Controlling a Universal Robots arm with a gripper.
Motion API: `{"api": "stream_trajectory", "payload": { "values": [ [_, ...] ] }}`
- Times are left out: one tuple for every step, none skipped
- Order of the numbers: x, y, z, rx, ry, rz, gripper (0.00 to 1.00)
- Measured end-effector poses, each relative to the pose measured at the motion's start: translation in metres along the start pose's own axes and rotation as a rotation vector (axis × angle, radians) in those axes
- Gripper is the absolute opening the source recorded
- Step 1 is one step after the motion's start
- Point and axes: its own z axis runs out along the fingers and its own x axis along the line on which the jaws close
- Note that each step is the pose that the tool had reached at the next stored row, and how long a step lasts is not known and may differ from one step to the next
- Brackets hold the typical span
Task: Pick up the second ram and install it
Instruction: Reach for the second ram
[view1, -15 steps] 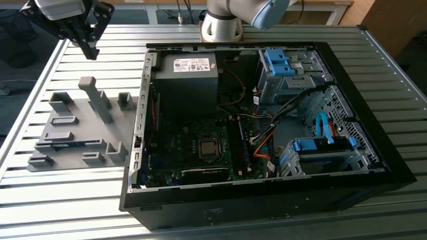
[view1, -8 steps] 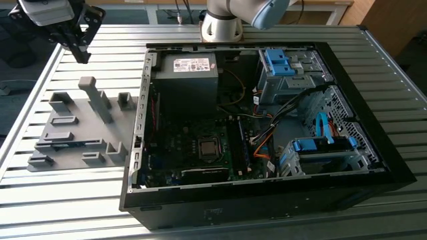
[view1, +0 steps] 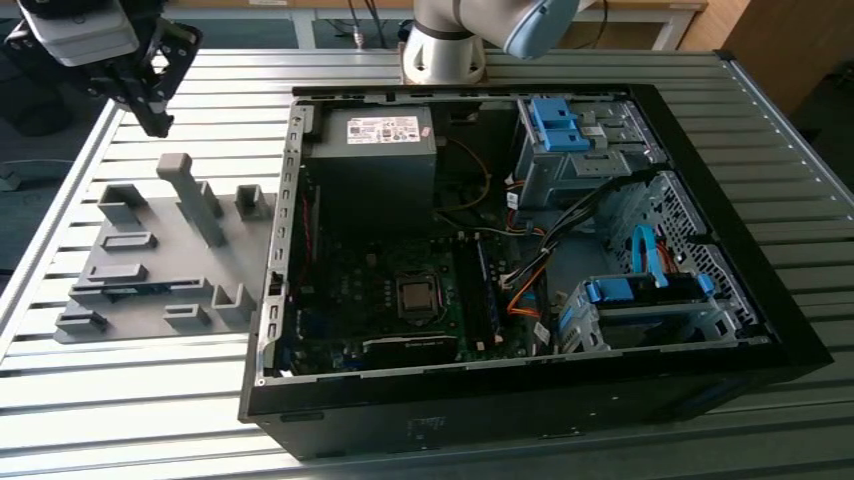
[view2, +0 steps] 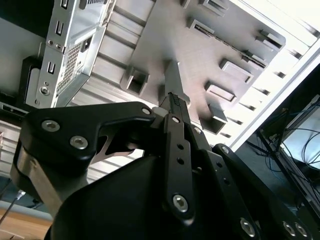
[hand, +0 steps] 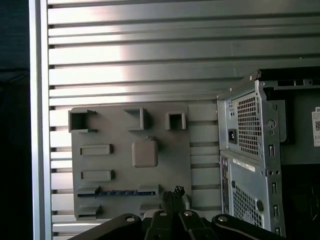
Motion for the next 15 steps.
{"api": "stream_trajectory", "payload": {
  "values": [
    [0.0012,-0.0011,0.0001,0.0001,0.0001,-0.001,0.11],
    [0.0025,-0.0022,0.0003,0.0001,0.0001,-0.001,0.11],
    [0.0042,-0.0032,0.0005,0.0,0.0,-0.002,0.11],
    [0.0064,-0.0042,0.0006,0.0001,0.0001,-0.002,0.11],
    [0.0095,-0.005,0.0007,0.0002,0.0002,-0.003,0.11],
    [0.0124,-0.0055,0.0008,0.0002,0.0002,-0.003,0.11],
    [0.0137,-0.0056,0.0009,0.0001,0.0001,-0.003,0.11],
    [0.0139,-0.0056,0.0009,0.0001,0.0001,-0.003,0.11],
    [0.0139,-0.0056,0.0009,0.0001,0.0001,-0.003,0.11],
    [0.0139,-0.0056,0.0009,0.0001,0.0001,-0.003,0.11],
    [0.014,-0.0056,0.0008,0.0001,0.0002,-0.003,0.11],
    [0.0141,-0.0056,0.0008,0.0002,0.0002,-0.003,0.11],
    [0.0141,-0.0056,0.0008,0.0001,0.0001,-0.003,0.11],
    [0.0141,-0.0056,0.0009,0.0001,0.0002,-0.003,0.11],
    [0.0143,-0.0056,0.0009,0.0001,0.0001,-0.003,0.11]
  ]
}}
